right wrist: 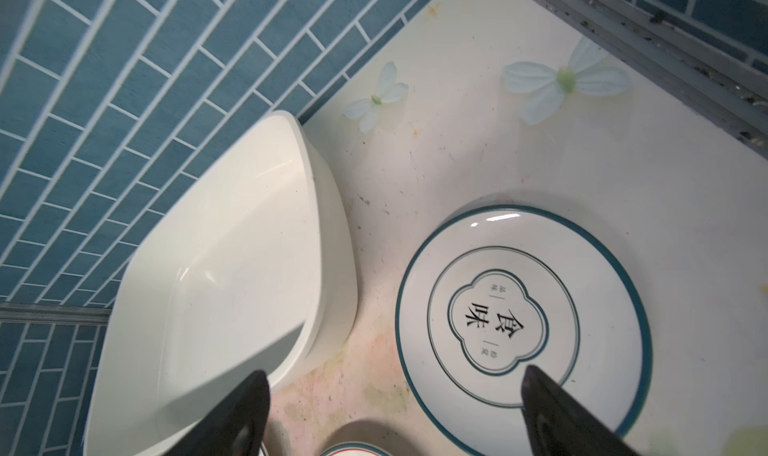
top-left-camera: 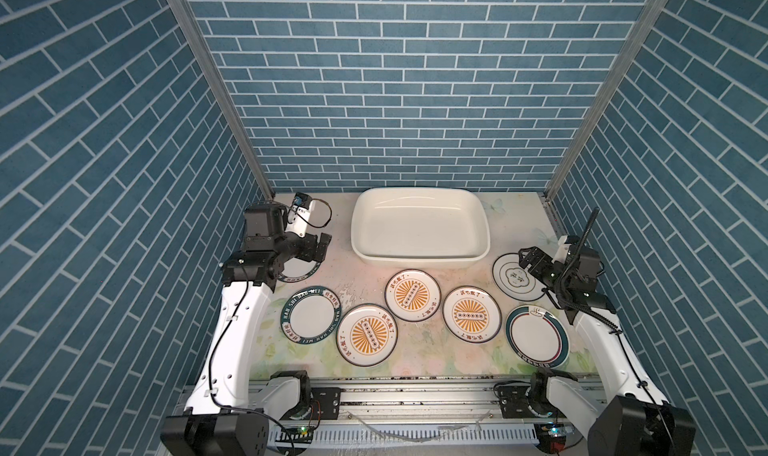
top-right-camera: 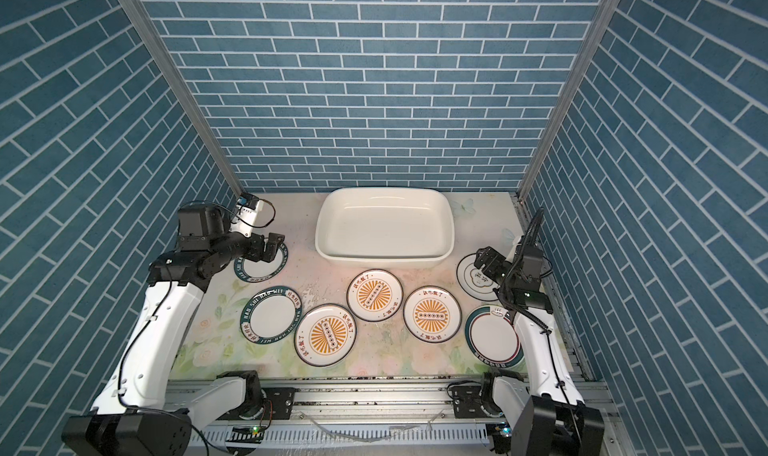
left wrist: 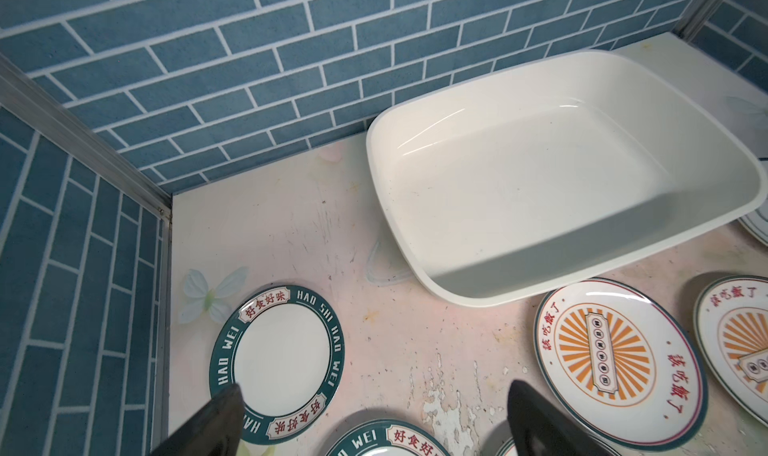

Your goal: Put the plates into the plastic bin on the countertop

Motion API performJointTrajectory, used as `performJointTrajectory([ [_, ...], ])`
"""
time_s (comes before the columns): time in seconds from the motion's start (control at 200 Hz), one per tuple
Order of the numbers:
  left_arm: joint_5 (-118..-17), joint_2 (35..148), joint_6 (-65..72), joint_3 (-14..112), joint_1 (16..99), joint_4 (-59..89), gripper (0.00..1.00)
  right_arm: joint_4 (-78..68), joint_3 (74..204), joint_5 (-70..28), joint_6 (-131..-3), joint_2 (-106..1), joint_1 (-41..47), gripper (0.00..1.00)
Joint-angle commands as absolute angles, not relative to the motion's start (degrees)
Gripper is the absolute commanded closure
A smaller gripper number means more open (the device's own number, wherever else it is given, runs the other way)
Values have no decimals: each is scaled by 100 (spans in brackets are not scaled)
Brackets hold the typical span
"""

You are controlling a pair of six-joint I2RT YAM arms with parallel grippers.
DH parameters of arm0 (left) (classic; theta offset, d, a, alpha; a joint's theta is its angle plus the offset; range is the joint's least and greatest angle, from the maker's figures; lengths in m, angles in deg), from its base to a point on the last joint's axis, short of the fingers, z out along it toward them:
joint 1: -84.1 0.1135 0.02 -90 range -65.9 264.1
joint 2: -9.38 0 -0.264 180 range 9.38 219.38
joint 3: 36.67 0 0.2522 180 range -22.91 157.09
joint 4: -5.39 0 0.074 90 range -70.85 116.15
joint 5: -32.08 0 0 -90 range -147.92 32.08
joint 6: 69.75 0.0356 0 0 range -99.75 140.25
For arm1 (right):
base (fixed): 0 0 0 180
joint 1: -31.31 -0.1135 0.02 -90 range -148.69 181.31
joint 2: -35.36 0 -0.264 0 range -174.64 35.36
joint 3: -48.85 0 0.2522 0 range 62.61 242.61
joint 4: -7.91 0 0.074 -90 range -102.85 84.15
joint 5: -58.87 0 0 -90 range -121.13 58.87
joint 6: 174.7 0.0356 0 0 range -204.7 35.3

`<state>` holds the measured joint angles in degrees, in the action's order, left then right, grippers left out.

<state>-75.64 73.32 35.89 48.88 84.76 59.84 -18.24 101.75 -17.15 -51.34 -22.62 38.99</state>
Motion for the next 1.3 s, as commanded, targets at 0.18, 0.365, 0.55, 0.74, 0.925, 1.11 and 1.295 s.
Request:
performJointTrajectory([
  [0.18,-8046,7781,4287,5463,8456,7397,0,-3487,10825,-2040,-5217,-2664,3953,16],
  [0.365,-8382,8028,4266,5496,8454,7220,0,-3647,10666,-2177,-5192,-2677,4138,26],
  [0.55,-8863,8347,4099,5471,8446,7049,0,-3661,10478,-2180,-5178,-2698,4424,31],
  [0.74,-9278,8633,4060,5602,8410,7095,1,-3430,10134,-1902,-5175,-2639,5093,32],
  [0.925,-9378,8646,4035,5544,8410,6996,1,-2988,9944,-1288,-5148,-3058,5616,38],
  [1.11,-9384,8648,4050,5468,8410,6960,0,-2552,9909,-756,-5200,-3632,5881,44],
  [1.295,-9378,8640,4046,5377,8410,6879,0,-2160,9873,-418,-5200,-4028,5976,45],
])
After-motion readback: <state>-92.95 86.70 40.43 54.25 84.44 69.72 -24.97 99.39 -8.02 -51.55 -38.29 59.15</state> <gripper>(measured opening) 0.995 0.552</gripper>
